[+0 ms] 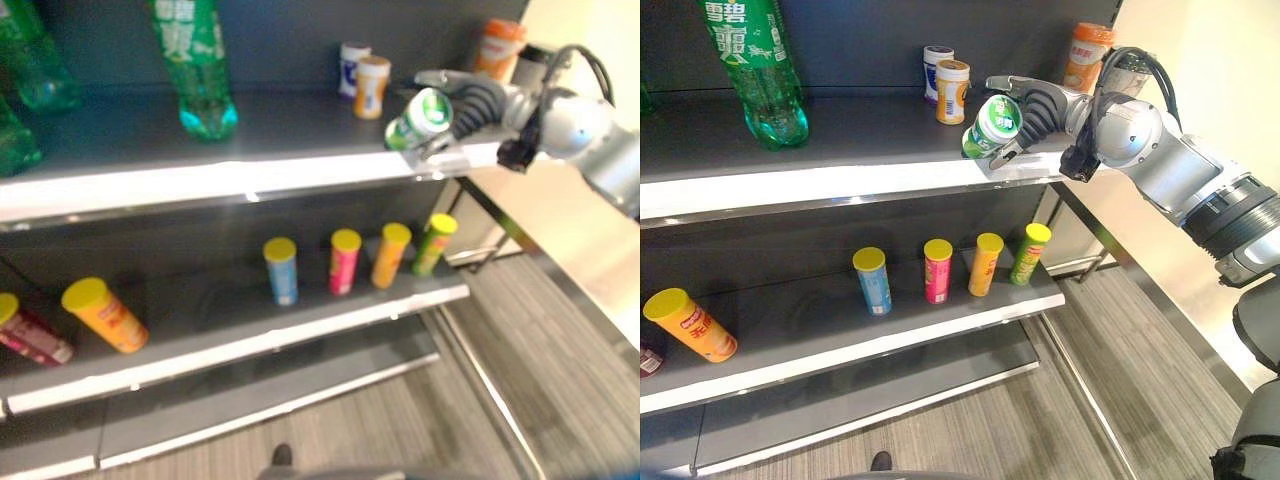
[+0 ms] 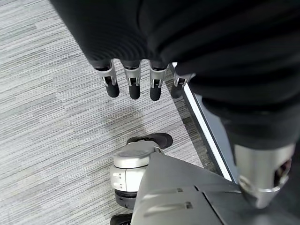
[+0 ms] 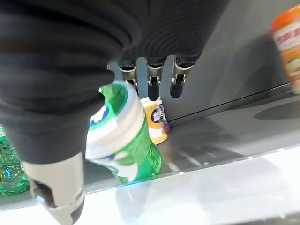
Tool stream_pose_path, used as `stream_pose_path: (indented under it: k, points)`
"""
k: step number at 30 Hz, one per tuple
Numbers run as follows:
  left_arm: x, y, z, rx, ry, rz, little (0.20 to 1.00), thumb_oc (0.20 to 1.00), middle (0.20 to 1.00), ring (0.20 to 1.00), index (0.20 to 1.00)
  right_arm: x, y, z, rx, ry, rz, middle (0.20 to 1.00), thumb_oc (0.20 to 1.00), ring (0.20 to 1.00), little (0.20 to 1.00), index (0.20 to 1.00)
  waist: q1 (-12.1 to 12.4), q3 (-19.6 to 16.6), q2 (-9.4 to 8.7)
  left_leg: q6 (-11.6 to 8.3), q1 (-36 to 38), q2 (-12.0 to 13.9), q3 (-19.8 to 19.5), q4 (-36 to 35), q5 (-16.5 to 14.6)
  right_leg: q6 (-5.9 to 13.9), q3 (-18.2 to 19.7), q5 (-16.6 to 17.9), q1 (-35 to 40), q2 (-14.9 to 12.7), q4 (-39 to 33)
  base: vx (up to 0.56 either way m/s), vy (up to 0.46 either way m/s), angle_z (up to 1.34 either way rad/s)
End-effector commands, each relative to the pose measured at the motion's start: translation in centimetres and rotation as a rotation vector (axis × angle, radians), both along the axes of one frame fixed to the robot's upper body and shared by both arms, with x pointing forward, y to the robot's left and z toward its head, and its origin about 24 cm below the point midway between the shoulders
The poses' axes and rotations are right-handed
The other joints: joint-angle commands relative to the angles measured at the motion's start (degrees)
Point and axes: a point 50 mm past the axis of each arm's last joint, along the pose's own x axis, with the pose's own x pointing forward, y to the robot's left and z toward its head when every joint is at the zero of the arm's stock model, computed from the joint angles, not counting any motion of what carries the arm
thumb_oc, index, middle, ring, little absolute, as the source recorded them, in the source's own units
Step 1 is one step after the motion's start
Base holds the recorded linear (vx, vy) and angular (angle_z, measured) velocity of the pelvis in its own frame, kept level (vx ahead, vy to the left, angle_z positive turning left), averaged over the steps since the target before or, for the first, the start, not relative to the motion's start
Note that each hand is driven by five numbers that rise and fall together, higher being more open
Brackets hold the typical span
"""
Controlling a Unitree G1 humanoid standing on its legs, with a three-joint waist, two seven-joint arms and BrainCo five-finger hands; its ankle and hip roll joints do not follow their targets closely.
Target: Put the goods on the table back onto the shelves and tidy them up.
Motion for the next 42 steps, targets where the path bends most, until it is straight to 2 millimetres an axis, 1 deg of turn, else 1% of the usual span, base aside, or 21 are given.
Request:
stream_pose_path:
  k: [1, 3, 4, 5, 6, 7, 10, 11, 12, 13, 17, 21, 40, 41, 42]
  points:
    - [-0.1, 1.8, 0.6, 0.052, 0.021, 0.015, 1.000, 1.000, 1.000, 1.000, 1.000, -0.7, 0.4, 5.2, 0.076, -0.164, 0.010, 1.000, 1.000, 1.000, 1.000, 1.000, 1.34, -2.60, 0.06, -2.10, -0.23, 0.16, -0.06, 0.03, -3.64, 3.60, -1.62, -0.41, -0.45, -0.88, 0.41, -0.01, 0.005, -0.08]
    - [0.1, 2.2, 0.7, 0.066, 0.018, 0.015, 1.000, 1.000, 1.000, 1.000, 1.000, -1.1, 0.6, 7.2, 0.111, -0.230, 0.010, 1.000, 1.000, 1.000, 1.000, 1.000, 1.16, -2.84, -0.12, -2.15, -0.18, 0.23, 0.12, 0.03, -3.65, 3.63, -1.55, -0.33, -0.47, -0.90, 0.41, -0.01, 0.008, -0.08]
    - [0.1, 2.2, 0.7, 0.065, 0.018, 0.015, 1.000, 1.000, 1.000, 1.000, 1.000, -1.1, 0.6, 7.3, 0.111, -0.230, 0.010, 1.000, 1.000, 1.000, 1.000, 1.000, 1.16, -2.81, -0.09, -2.16, -0.17, 0.23, 0.12, 0.03, -3.65, 3.63, -1.55, -0.33, -0.47, -0.90, 0.41, 0.00, 0.002, -0.07]
    - [0.1, 2.4, 0.8, 0.072, 0.017, 0.018, 1.000, 1.000, 1.000, 1.000, 1.000, -1.1, 0.6, 8.0, 0.127, -0.252, 0.005, 1.000, 1.000, 1.000, 1.000, 1.000, 1.07, -2.93, -0.18, -2.18, -0.14, 0.26, 0.18, 0.03, -3.68, 3.65, -1.55, -0.28, -0.46, -0.90, 0.41, -0.01, 0.009, -0.05]
    - [0.1, 2.7, 0.9, 0.083, 0.017, 0.023, 1.000, 1.000, 1.000, 1.000, 1.000, -1.1, 0.1, 9.3, 0.157, -0.293, -0.028, 1.000, 1.000, 1.000, 1.000, 1.000, 0.99, -3.11, -0.37, -2.20, -0.09, 0.23, 0.23, 0.03, -3.72, 3.65, -1.52, -0.21, -0.48, -0.92, 0.41, -0.01, 0.009, -0.03]
    - [0.1, 2.7, 0.9, 0.082, 0.017, 0.024, 1.000, 1.000, 1.000, 1.000, 1.000, -1.1, 0.1, 9.3, 0.156, -0.294, -0.027, 1.000, 1.000, 1.000, 1.000, 1.000, 0.98, -3.09, -0.33, -2.20, -0.09, 0.23, 0.23, 0.03, -3.72, 3.65, -1.53, -0.21, -0.47, -0.92, 0.41, 0.00, 0.000, 0.00]
    - [-0.2, 3.2, 1.1, 0.098, 0.019, 0.039, 1.000, 1.000, 1.000, 1.000, 1.000, -1.0, -0.7, 11.4, 0.193, -0.353, -0.090, 1.000, 1.000, 1.000, 1.000, 1.000, 0.96, -3.42, -0.76, -2.21, -0.01, 0.32, 0.05, 0.03, -3.78, 3.65, -1.50, -0.12, -0.45, -0.93, 0.41, 0.00, 0.000, 0.00]
    - [-0.2, 3.4, 1.2, 0.108, 0.021, 0.043, 1.000, 1.000, 1.000, 1.000, 1.000, -1.0, -1.0, 12.4, 0.210, -0.383, -0.120, 1.000, 1.000, 1.000, 1.000, 1.000, 0.92, -3.58, -1.01, -2.21, 0.03, 0.37, 0.03, 0.03, -3.83, 3.62, -1.51, -0.08, -0.45, -0.90, 0.41, 0.00, 0.000, 0.00]
    - [-0.2, 3.4, 1.2, 0.107, 0.020, 0.043, 1.000, 1.000, 1.000, 1.000, 1.000, -1.0, -0.9, 12.4, 0.209, -0.384, -0.120, 1.000, 1.000, 1.000, 1.000, 1.000, 0.91, -3.56, -0.97, -2.21, 0.03, 0.36, 0.02, 0.03, -3.83, 3.62, -1.51, -0.08, -0.45, -0.90, 0.41, 0.00, 0.000, 0.00]
    - [-0.2, 3.7, 1.3, 0.114, 0.018, 0.047, 1.000, 1.000, 1.000, 1.000, 1.000, -1.0, -1.4, 13.2, 0.226, -0.411, -0.151, 1.000, 1.000, 1.000, 1.000, 1.000, 0.91, -3.75, -1.24, -2.23, -0.01, 0.39, -0.02, 0.03, -3.90, 3.62, -1.54, 0.00, -0.52, -0.88, 0.41, 0.00, 0.000, 0.00]
    - [0.0, 4.1, 1.5, 0.129, 0.011, 0.054, 1.000, 1.000, 1.000, 1.000, 1.000, -1.1, -1.4, 13.7, 0.243, -0.435, -0.158, 1.000, 1.000, 1.000, 1.000, 1.000, 0.94, -3.88, -1.58, -2.19, -0.14, 0.37, -0.30, 0.03, -3.89, 3.57, -1.71, -0.01, -0.58, -0.78, 0.41, 0.00, 0.000, 0.00]
    - [-0.1, 4.0, 1.5, 0.129, 0.006, 0.072, 1.000, 1.000, 1.000, 1.000, 1.000, -1.5, -1.4, 13.2, 0.214, -0.448, -0.135, 1.000, 1.000, 1.000, 1.000, 1.000, 0.87, -3.70, -1.67, -2.12, -0.21, 0.29, -0.40, 0.03, -3.94, 3.50, -1.70, -0.03, -0.56, -0.71, 0.41, 0.00, 0.000, 0.00]
    - [-0.1, 4.1, 1.5, 0.129, 0.006, 0.072, 1.000, 1.000, 1.000, 1.000, 1.000, -1.5, -1.4, 13.2, 0.215, -0.447, -0.136, 1.000, 1.000, 1.000, 1.000, 1.000, 0.88, -3.71, -1.71, -2.12, -0.20, 0.29, -0.40, 0.03, -3.94, 3.50, -1.70, -0.03, -0.56, -0.71, 0.41, 0.00, 0.000, 0.00]
    - [0.2, 1.9, 0.6, 0.073, -0.011, 0.078, 1.000, 1.000, 1.000, 1.000, 1.000, -5.5, -1.8, 9.5, 0.133, -0.503, 0.032, 1.000, 1.000, 1.000, 1.000, 1.000, 0.12, -2.17, 0.71, -1.75, 0.17, 0.03, -0.71, 0.03, -4.51, 3.56, -1.67, -0.59, -0.07, -1.01, 0.41, 0.02, -0.050, 0.00]
    - [1.7, 1.6, 0.6, 0.097, -0.035, -0.012, 1.000, 1.000, 1.000, 1.000, 1.000, -9.6, -0.2, 5.0, -0.008, -0.645, 0.176, 1.000, 1.000, 1.000, 1.000, 1.000, -0.05, -1.56, 1.70, -1.30, 0.31, 0.02, -1.18, 0.03, -4.40, 3.49, -1.67, -0.93, 0.19, -1.25, 0.41, 0.05, -0.081, 0.21]
